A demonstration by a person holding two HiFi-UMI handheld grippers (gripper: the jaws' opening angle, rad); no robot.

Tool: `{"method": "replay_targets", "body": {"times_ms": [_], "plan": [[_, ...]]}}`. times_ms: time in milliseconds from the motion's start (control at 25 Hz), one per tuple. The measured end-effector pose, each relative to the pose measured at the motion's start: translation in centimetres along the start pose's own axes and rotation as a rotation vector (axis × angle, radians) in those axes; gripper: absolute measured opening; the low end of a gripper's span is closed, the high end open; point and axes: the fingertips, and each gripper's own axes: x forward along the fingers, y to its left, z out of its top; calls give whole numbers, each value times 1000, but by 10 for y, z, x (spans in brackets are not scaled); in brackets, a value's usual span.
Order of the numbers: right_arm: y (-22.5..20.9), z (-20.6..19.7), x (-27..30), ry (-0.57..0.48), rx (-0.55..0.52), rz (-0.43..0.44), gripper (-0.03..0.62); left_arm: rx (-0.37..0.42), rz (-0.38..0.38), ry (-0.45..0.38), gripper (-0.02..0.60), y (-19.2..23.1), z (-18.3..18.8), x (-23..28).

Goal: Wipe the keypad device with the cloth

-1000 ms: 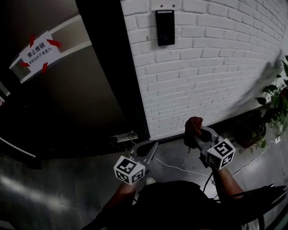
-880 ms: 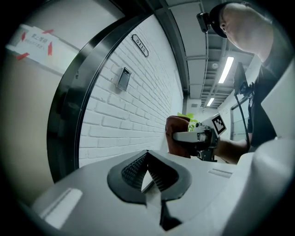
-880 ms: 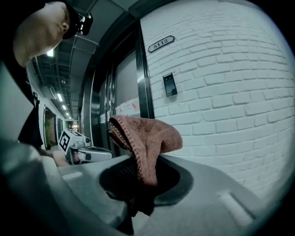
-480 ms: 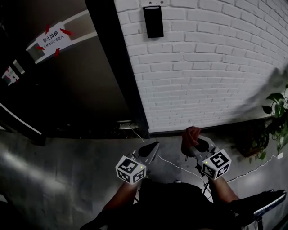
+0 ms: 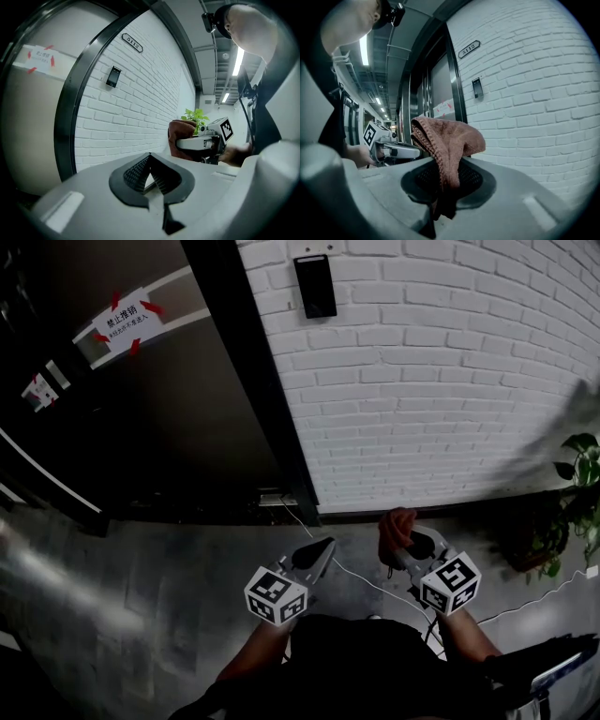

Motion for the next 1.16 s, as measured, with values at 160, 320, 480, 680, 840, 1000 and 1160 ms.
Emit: {"method": "replay_targets", "body": {"times_ms": [160,320,480,680,840,1000,1160], "plan": [[7,3,8,2,-7,-15,58,9,-23,5,17,6,9,-7],[19,10,18,-11,-26,-25,57,31,-31,-19,17,18,23,-16],[27,10,23,-17,-27,-41,57,41,-43,-20,17,22,21,-22],[33,9,25,-7,-22,-54,57,40,-45,-12,17,27,21,-30],[34,5,28,-6,-19,-58,57,43,-46,-9,17,32,20,-33],[33,3,28,-7,-11,-72,57,49,-57,-9,17,33,23,-31],[30,-2,28,-11,-2,-89,57,56,-68,-8,17,32,23,-30]]}}
